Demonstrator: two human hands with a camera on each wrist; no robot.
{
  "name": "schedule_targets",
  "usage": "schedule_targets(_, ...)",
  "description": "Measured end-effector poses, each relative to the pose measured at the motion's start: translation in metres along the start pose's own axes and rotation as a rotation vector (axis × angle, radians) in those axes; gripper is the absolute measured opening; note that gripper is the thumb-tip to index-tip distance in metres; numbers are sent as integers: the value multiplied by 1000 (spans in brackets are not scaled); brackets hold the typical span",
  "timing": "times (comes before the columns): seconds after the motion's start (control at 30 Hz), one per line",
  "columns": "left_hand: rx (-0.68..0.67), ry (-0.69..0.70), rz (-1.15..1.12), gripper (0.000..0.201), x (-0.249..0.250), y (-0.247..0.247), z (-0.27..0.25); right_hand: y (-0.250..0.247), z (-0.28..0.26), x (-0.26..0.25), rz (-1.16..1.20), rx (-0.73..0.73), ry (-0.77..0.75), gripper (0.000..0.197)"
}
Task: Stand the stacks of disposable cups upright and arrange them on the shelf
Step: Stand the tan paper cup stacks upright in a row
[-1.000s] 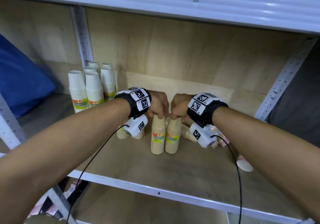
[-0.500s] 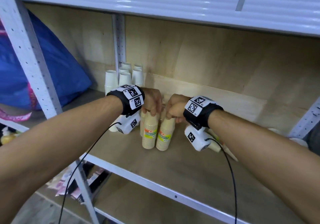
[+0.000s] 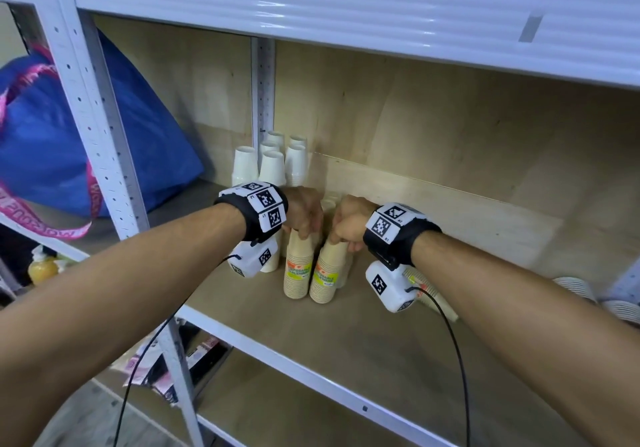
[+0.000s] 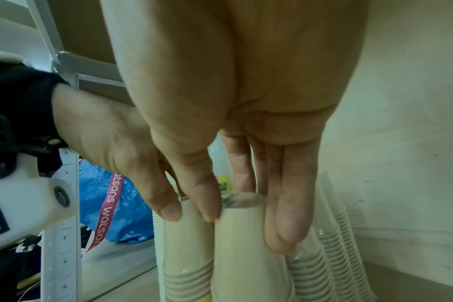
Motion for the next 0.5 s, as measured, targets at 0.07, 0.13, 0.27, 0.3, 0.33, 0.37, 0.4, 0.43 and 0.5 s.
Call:
schedule_targets(0.07,-4,4,-11,32,-1,1,0,2,1,-1,4,3,-3,33)
schedule_targets(0.13,-2,5,-14,31,-3,2,1,3,2,-1,17,13,-13,40)
schedule_targets(0.27,-10,7,-8,26,-3,2,2,3,3,0,16,5,-9,27)
schedule_targets(0.3,-11,7,-6,25,-3,1,1,1,3,0,14,13,-8,27)
schedule_targets(0.33,-12,1,-3,25,-2,-1,0,-2,3,0,13,31,-6,29)
schedule_targets(0.37,-9,-7,-2,25,-1,-3,0,-7,2,2,9,54,-4,31)
schedule_targets(0.4,-3,-15,0,27,0,-7,-1,-12,1,4,8,71,2,32)
schedule_targets(0.43,7,-17,1,31,3,-11,-2,-18,0,8,8,83,9,31)
schedule_targets(0.5,39,-7,-4,31,11,-22,-3,-31,-3,18,5,114,24,29)
Point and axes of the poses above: each hand's wrist, its own z-axis towards the middle knuckle, its own y-axis out of the palm, x = y × z, the point moved 3 cm from there along z, towards the middle knuckle, and after that the axes turned 10 degrees about -x, right-handed, at the moved point
